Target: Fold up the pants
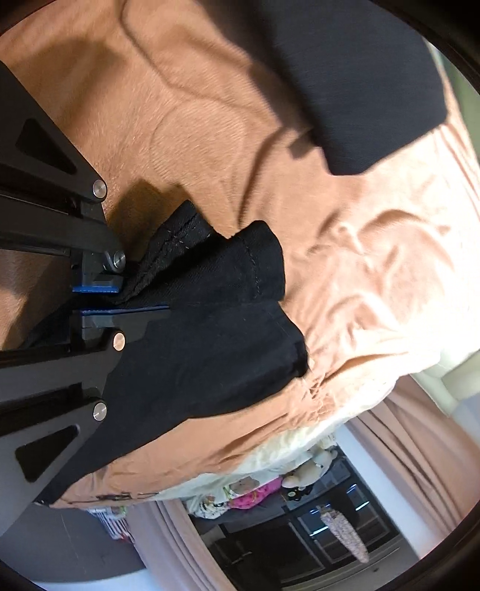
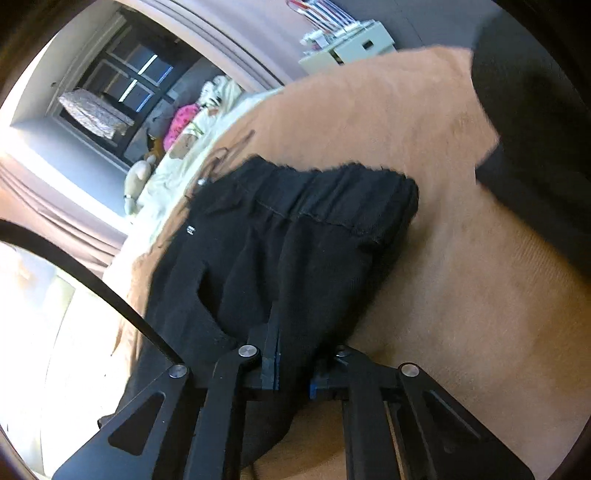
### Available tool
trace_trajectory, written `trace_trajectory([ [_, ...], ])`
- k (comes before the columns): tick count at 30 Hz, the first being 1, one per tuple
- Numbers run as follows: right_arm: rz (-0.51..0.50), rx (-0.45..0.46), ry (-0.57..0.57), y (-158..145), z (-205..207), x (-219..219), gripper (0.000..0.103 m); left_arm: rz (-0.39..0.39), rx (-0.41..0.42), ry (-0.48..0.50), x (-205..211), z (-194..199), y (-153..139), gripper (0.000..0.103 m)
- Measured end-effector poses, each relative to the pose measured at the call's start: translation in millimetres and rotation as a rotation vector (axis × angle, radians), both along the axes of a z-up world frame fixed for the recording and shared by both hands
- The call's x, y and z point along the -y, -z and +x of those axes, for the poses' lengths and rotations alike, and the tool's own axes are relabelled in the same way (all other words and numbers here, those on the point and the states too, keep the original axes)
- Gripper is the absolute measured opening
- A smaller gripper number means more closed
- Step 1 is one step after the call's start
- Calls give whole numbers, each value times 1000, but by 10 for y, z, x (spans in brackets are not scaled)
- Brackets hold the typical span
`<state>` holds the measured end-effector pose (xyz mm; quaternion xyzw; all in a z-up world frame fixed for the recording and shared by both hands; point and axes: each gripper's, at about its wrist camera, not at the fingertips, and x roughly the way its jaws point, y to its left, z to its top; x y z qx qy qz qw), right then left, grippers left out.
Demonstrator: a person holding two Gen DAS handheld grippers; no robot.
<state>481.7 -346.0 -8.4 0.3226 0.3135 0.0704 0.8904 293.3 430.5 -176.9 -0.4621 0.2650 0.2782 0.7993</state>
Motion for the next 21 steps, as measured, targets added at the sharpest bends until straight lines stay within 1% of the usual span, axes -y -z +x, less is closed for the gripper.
trace_trajectory([
  [3, -15, 27, 4, -151, -120, -69, 5, 24, 2, 1, 42, -21, -159, 5],
  [5, -10, 59, -16, -258, -219, -104, 5, 39, 8, 7, 55, -35, -270, 5],
  [8, -12, 75, -25, -382, -369, -107, 5, 55, 17, 18, 76, -77, -426, 5],
  [13, -9, 83, -25, -434, -612, -57, 5, 65, 32, 23, 105, -226, -638, 4],
  [17, -8, 85, -29, -470, -757, 35, 5, 74, 28, 33, 151, -322, -724, 4],
  [21, -18, 86, -36, -514, -957, 76, 5, 76, 35, 27, 162, -507, -810, 4],
])
